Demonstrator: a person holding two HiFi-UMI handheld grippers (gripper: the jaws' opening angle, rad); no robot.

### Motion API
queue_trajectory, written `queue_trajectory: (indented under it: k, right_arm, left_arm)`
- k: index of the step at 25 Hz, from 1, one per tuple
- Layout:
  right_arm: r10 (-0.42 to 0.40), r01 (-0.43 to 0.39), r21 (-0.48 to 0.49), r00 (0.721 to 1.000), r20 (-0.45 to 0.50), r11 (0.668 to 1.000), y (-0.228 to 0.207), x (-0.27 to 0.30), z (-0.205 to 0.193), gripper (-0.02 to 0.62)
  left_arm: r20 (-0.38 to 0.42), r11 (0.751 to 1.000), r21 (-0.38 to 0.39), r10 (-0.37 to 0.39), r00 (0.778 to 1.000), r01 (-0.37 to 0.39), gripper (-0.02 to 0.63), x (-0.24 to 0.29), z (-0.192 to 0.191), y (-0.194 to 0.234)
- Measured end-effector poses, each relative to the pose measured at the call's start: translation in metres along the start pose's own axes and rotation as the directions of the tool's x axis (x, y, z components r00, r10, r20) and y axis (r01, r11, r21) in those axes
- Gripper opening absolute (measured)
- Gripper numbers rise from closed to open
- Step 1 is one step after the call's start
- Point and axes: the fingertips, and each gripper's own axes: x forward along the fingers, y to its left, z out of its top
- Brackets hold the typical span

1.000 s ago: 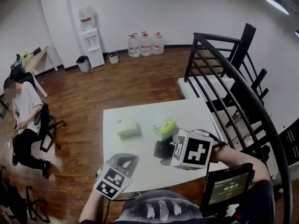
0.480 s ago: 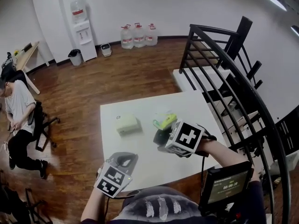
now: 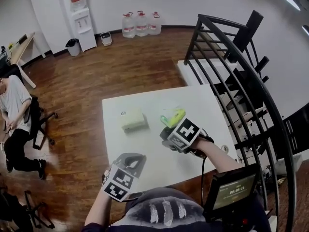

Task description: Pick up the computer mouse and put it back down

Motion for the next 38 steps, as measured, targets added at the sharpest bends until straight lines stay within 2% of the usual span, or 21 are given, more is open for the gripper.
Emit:
queue_trajectory:
  k: [8, 16, 22, 30, 38]
  right_arm:
    - [-0.021, 0.029, 0.160, 0.998, -0.051, 0.987, -0.020, 0.061, -0.018, 0.298]
    - [-0.041, 0.074, 0.302, 0.993, -0.114, 0.950, -0.044, 0.114, -0.038, 0.298]
    - [-0.033, 0.093, 0.333, 0.983, -0.182, 0.938, -0.043, 0.148, -0.045, 0.296]
    - [-0.023, 0.102, 0.324, 0.971, -0.238, 0.941, -0.045, 0.180, -0.041, 0.270]
    - [-0.051, 0.140, 0.319, 0.961, -0.273, 0.937, -0.049, 0.198, -0.037, 0.270]
  left_arm:
    - [0.005, 0.999, -0.024, -0.031, 1.000, 0.031, 0.015, 0.000, -0.014, 0.008]
    - [-0.021, 0.998, -0.057, -0.042, 0.999, 0.040, 0.015, 0.002, -0.035, 0.019]
    - [-0.041, 0.996, -0.084, -0.041, 0.998, 0.038, 0.015, -0.007, -0.054, 0.026]
    - [-0.053, 0.993, -0.119, -0.021, 0.998, 0.014, 0.015, -0.013, -0.074, 0.042]
    - [-0.054, 0.989, -0.145, -0.003, 0.999, -0.005, 0.015, -0.024, -0.085, 0.058]
